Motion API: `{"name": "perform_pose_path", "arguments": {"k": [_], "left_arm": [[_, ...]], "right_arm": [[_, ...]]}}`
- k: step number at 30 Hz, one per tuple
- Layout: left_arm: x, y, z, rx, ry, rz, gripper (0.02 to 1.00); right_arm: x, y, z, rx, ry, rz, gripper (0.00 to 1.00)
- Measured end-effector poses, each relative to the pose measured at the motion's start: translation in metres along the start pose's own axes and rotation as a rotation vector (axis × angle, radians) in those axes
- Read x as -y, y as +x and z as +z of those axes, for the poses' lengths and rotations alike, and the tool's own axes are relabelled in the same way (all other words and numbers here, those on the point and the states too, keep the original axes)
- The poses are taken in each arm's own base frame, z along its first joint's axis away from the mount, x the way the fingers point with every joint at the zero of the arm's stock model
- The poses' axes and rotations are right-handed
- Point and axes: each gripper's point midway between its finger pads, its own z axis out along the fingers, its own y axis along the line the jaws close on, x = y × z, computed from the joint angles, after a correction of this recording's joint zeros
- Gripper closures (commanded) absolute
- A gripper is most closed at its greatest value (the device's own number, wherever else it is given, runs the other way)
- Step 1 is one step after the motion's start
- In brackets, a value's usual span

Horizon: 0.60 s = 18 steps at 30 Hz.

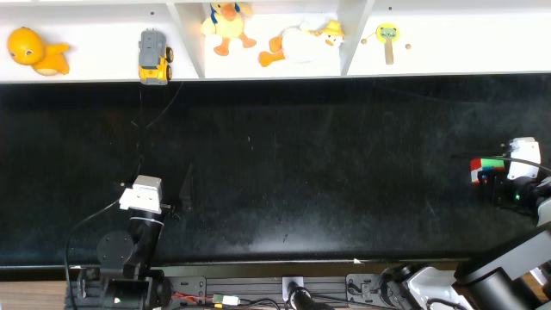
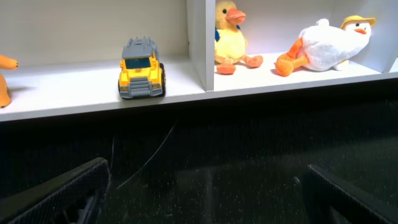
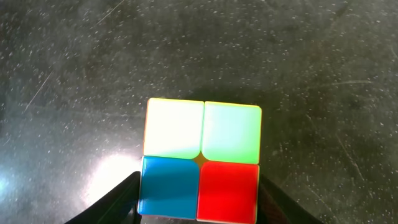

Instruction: Store Toys

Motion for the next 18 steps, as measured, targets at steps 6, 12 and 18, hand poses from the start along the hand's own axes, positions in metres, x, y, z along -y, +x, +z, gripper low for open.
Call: {"name": "perform_pose_path", "arguments": {"k": [6,12,18], "left_arm": [[0.000,0.000,0.000,0.000,0.000,0.000,0.020],[0.000,0.000,0.000,0.000,0.000,0.000,0.020],[0.000,0.000,0.000,0.000,0.000,0.000,0.020]], "right_arm": [[0.006,-0.007,0.001,0.018,0.026,0.036,0.492],[-0.008,-0.037,0.002,0.041,0.014,-0.006,0.514],[-0.012,-0.108,-0.012,0.139,0.043,-0.118,0.514]]}}
